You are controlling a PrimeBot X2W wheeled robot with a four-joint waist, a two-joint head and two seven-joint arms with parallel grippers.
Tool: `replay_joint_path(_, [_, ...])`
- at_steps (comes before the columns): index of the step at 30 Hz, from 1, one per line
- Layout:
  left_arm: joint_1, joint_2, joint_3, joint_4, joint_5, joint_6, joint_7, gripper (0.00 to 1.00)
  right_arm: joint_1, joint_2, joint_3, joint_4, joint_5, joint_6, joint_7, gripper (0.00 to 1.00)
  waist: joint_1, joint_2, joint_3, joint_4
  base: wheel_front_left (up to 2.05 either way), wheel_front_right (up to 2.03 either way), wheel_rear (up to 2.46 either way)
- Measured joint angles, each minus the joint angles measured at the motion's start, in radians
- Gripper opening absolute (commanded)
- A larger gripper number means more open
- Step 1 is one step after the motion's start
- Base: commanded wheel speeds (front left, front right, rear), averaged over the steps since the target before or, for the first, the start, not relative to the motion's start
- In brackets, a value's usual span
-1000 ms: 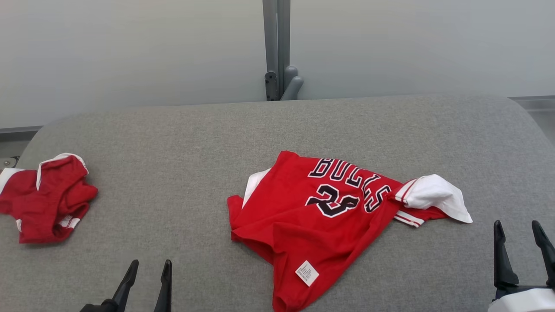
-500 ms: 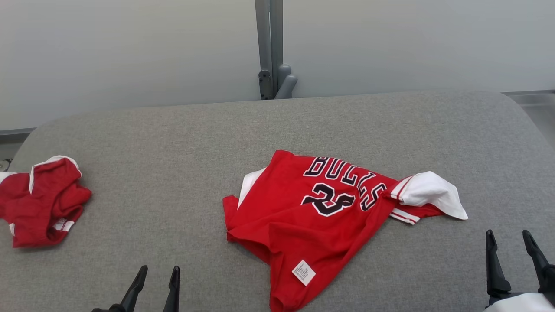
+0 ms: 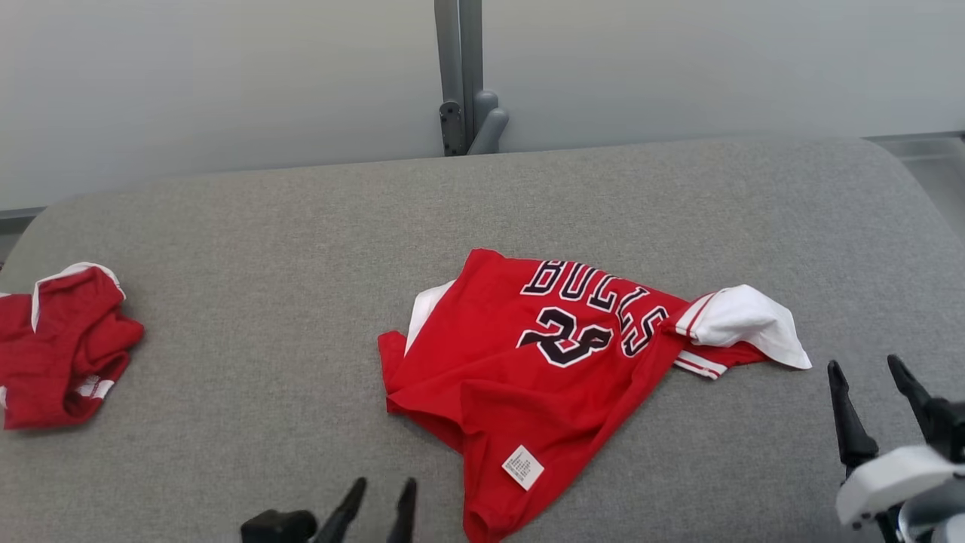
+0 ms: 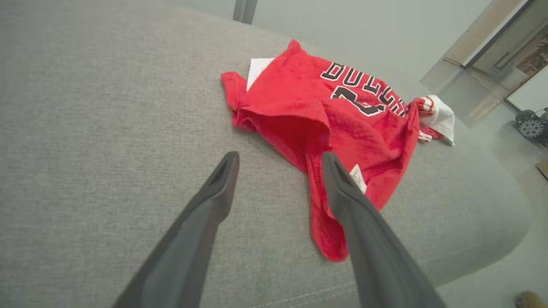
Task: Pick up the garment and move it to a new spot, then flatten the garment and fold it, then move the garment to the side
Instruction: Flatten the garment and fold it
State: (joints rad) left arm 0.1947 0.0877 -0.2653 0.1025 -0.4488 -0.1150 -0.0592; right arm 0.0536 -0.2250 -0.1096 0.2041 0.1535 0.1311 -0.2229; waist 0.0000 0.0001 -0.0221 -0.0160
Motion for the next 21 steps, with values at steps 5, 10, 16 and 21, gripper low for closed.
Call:
replay_joint_path(5, [0.015, -0.021, -0.081, -0.113, -0.068, 0.041, 0.220, 1.00, -0.164, -0.132, 0.124, 0.069, 0.025, 0.000, 0.170, 1.00, 0.0000, 0.0000, 0.038, -0.011, 0.00, 0.00, 0.00])
replay_joint_path(10, [0.007, -0.029, -0.135, -0.148, -0.119, 0.063, 0.342, 1.00, -0.309, -0.225, 0.206, 0.170, 0.034, 0.000, 0.252, 1.00, 0.0000, 0.0000, 0.098, -0.020, 0.00, 0.00, 0.00])
replay_joint_path(16, [-0.043, -0.032, -0.155, -0.096, -0.169, 0.081, 0.401, 1.00, -0.408, -0.241, 0.299, 0.297, 0.072, 0.000, 0.274, 1.00, 0.0000, 0.0000, 0.171, -0.026, 0.00, 0.00, 0.00])
replay_joint_path(21, [-0.076, -0.033, -0.169, -0.060, -0.175, 0.080, 0.400, 1.00, -0.460, -0.244, 0.341, 0.371, 0.083, 0.000, 0.250, 1.00, 0.0000, 0.0000, 0.206, -0.029, 0.00, 0.00, 0.00])
